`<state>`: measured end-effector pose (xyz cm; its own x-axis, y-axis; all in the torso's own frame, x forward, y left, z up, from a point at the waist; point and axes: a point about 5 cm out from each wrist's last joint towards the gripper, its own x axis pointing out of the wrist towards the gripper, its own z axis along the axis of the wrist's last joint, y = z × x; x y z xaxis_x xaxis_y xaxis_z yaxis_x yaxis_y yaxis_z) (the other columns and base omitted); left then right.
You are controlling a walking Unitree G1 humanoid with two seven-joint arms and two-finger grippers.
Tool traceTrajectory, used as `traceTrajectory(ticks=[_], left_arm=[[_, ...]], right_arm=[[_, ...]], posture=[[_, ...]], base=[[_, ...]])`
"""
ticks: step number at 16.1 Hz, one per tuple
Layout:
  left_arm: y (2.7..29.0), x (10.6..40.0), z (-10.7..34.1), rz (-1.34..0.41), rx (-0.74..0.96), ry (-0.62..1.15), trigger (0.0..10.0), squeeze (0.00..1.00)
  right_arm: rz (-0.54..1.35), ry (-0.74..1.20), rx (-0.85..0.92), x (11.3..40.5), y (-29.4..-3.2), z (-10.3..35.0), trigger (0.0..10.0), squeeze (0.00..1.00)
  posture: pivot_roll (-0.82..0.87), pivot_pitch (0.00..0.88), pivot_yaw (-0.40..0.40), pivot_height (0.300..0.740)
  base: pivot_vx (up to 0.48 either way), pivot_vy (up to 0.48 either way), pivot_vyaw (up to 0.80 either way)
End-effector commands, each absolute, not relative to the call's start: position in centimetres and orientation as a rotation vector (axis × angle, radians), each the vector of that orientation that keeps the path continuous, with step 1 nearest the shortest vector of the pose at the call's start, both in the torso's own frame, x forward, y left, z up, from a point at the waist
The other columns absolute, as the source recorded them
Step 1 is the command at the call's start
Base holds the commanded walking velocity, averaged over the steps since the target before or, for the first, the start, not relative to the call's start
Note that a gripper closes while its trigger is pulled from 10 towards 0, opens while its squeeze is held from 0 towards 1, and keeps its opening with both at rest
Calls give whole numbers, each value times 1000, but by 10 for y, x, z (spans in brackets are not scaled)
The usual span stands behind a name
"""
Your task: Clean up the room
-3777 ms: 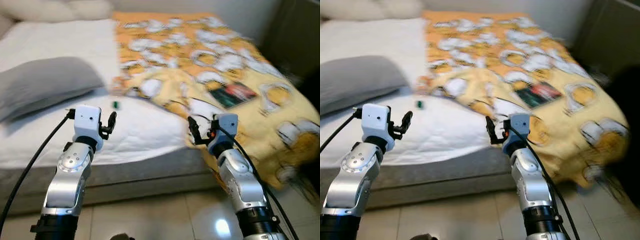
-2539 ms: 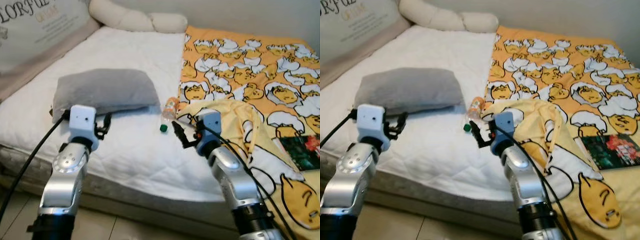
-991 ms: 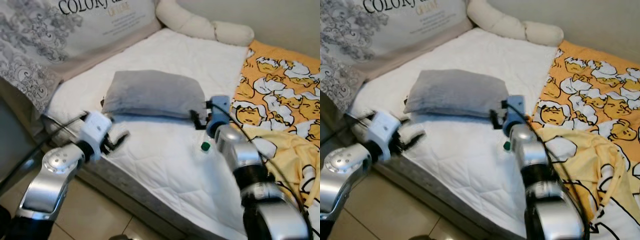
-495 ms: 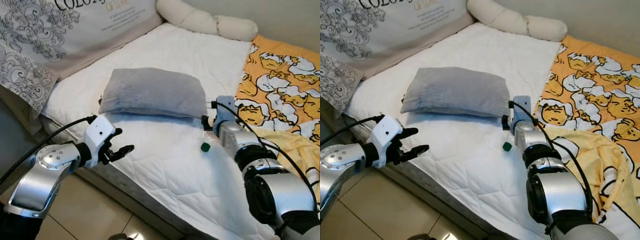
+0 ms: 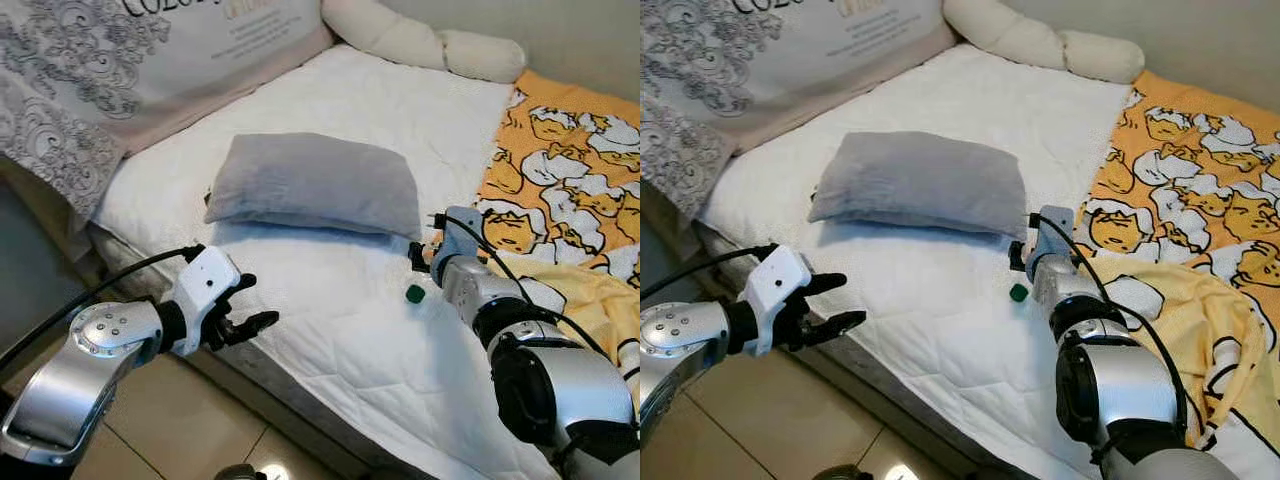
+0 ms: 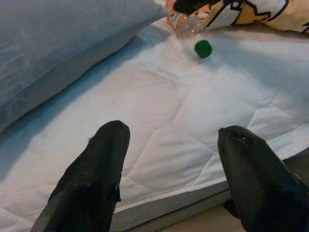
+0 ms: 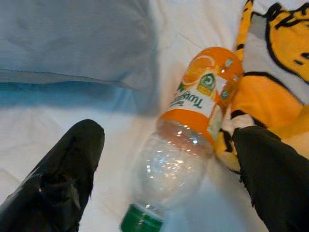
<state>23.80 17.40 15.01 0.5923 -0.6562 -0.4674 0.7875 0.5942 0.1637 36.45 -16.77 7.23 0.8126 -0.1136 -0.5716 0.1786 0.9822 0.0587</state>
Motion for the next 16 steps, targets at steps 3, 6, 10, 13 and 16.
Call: traceTrajectory(ticks=[3, 6, 10, 13, 16], left_arm=[[174, 232, 156, -866, 382, 382, 10000, 0], [172, 231, 160, -848, 375, 378, 10000, 0], [169, 222, 160, -847, 364, 397, 10000, 0], [171, 214, 166, -846, 357, 409, 10000, 0], [172, 210, 169, -847, 357, 417, 10000, 0]], right_arm=[[-196, 624, 130, 358, -173, 63, 10000, 0], [-223, 620, 152, 356, -178, 61, 10000, 0], [-229, 624, 172, 353, -180, 56, 10000, 0], [-240, 626, 207, 349, -183, 51, 10000, 0], [-235, 600, 273, 351, -181, 53, 10000, 0]], posture=[[128, 70, -62, 740], [139, 108, -64, 740], [155, 153, -57, 740], [184, 186, -49, 740], [193, 191, -49, 740]], base=[[0, 0, 0], [0, 0, 0], [0, 0, 0], [0, 0, 0], [0, 0, 0]])
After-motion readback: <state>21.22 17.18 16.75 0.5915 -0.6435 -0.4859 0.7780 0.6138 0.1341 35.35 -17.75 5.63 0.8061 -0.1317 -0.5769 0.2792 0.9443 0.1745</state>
